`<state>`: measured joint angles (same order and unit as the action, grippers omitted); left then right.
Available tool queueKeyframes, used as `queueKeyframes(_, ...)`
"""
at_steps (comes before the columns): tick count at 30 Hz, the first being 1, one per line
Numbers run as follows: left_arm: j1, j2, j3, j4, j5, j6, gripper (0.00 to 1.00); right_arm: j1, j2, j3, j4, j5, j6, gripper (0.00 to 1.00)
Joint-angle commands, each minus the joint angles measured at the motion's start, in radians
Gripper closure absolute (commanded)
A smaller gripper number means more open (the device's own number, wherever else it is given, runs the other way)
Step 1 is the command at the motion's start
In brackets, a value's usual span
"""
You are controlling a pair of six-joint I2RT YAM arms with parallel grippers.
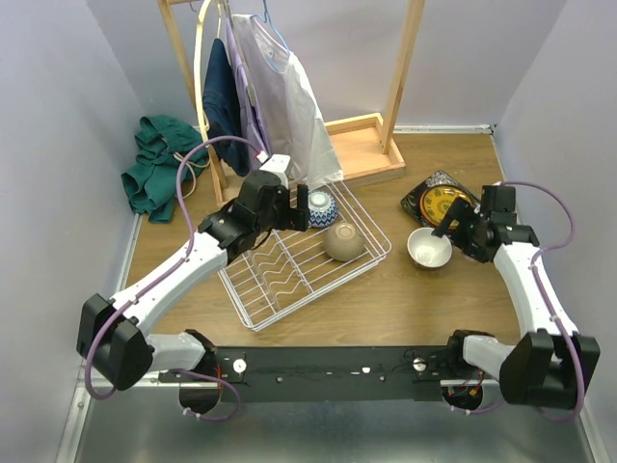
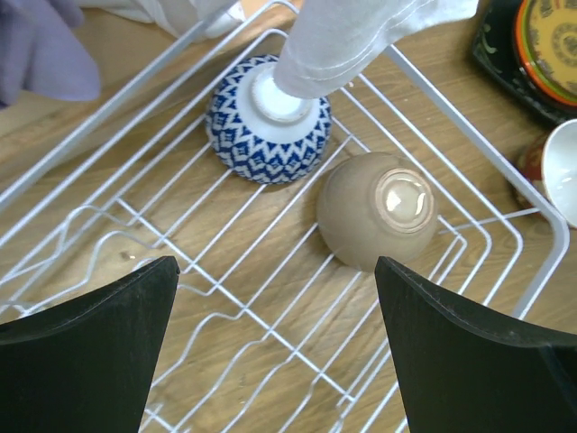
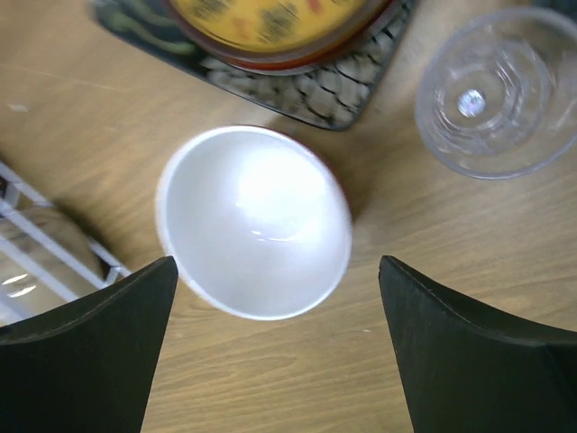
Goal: Unload the mixed dishes from the dish rack
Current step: Place the bowl at the center of the board, then pick up the bowl from the dish rack.
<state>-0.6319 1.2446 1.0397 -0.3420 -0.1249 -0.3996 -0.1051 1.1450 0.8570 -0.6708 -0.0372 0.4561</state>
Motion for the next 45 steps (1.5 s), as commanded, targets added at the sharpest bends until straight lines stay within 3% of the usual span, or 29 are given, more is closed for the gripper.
queueKeyframes(1,-0.006,0.055,0.065,-0.038,0.096,-0.140,0.01,-0.004,-0.122,0.013,0.092,-0.088,0.032,0.00)
queueKeyframes(10,-0.014,0.160,0.065,0.006,0.200,-0.436,0.01,-0.004,-0.185,-0.032,0.142,-0.236,0.029,0.00)
queueKeyframes(16,-0.014,0.214,0.000,0.119,0.222,-0.684,0.01,0.002,-0.194,-0.059,0.148,-0.279,0.016,0.00)
queueKeyframes(21,-0.020,0.259,-0.056,0.259,0.226,-0.800,0.01,0.025,-0.192,-0.058,0.140,-0.283,-0.007,0.00)
queueKeyframes(37,-0.071,0.424,-0.082,0.337,0.091,-0.815,0.01,0.082,-0.177,-0.073,0.137,-0.274,-0.042,0.00)
queueKeyframes(45,-0.072,0.487,-0.119,0.491,0.105,-0.794,0.01,0.087,-0.172,-0.070,0.145,-0.285,-0.054,0.00)
